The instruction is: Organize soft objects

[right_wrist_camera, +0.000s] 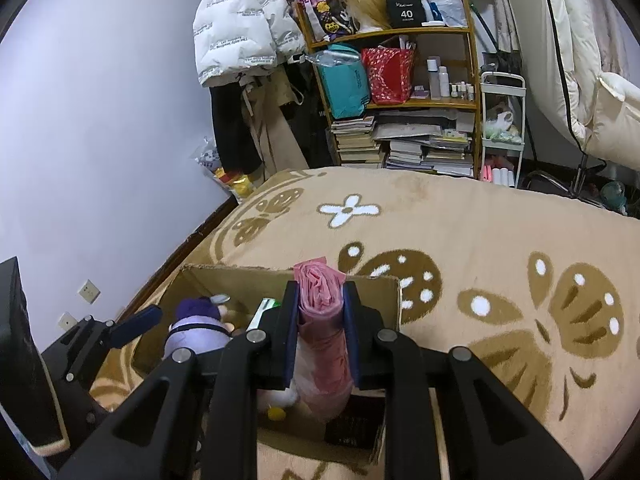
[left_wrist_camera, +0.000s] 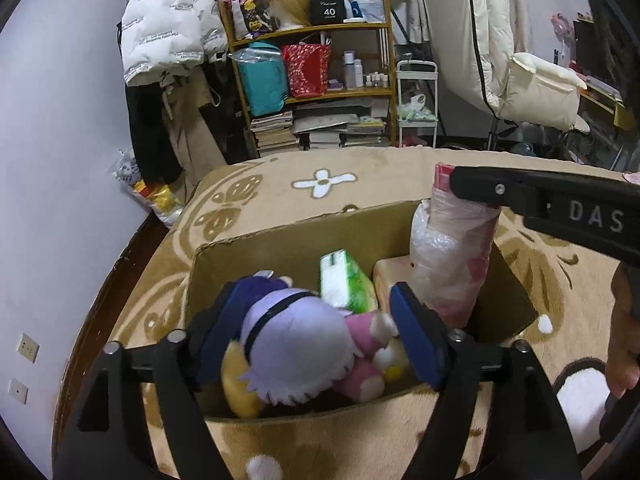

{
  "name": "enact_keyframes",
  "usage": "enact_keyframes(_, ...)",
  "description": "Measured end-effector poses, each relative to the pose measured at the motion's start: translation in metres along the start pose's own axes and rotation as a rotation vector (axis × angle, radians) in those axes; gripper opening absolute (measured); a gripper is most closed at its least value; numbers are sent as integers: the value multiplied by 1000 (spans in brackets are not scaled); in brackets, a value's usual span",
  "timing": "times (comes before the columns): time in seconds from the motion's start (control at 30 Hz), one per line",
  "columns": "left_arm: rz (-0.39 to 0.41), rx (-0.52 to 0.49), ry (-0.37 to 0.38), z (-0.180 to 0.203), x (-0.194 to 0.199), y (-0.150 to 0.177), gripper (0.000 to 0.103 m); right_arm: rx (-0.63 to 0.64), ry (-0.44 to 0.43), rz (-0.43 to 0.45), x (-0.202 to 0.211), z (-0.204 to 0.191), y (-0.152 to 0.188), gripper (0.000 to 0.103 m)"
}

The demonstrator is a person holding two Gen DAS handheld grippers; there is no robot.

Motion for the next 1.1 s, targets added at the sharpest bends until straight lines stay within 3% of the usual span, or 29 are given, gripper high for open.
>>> enact_keyframes(0.17, 4, 32, -46, -11, 17, 2, 92, 20, 3, 10, 12, -5, -2, 42)
enact_keyframes(0.3, 7, 54, -74, -22, 34, 4, 95, 23, -1, 22, 24, -9, -5, 68)
enact_keyframes(0.43, 18, 75, -106, -32, 52, 5, 97, 28, 6, 21, 32, -12, -2, 85)
enact_keyframes(0.57, 33, 105, -138, -44, 75, 9, 99, 38, 26, 28, 44, -15, 1, 93)
enact_keyframes(0.63, 44, 108, -156, -49, 88, 12, 99, 39, 33, 37, 53, -15, 3, 103)
enact_keyframes(1.1, 133, 106, -238, -59, 173, 29, 101, 20, 86, 119, 128, -11, 15, 103)
Point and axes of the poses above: each gripper's, at about its wrist camera, not at the fingertips, and x roughly against the way its jaws point, z to its right, y to its underside, the point moved 2 cm from there along -x, roughly the way its jaws point, and after that the axes turned 10 degrees about y, right-handed, at the moved point
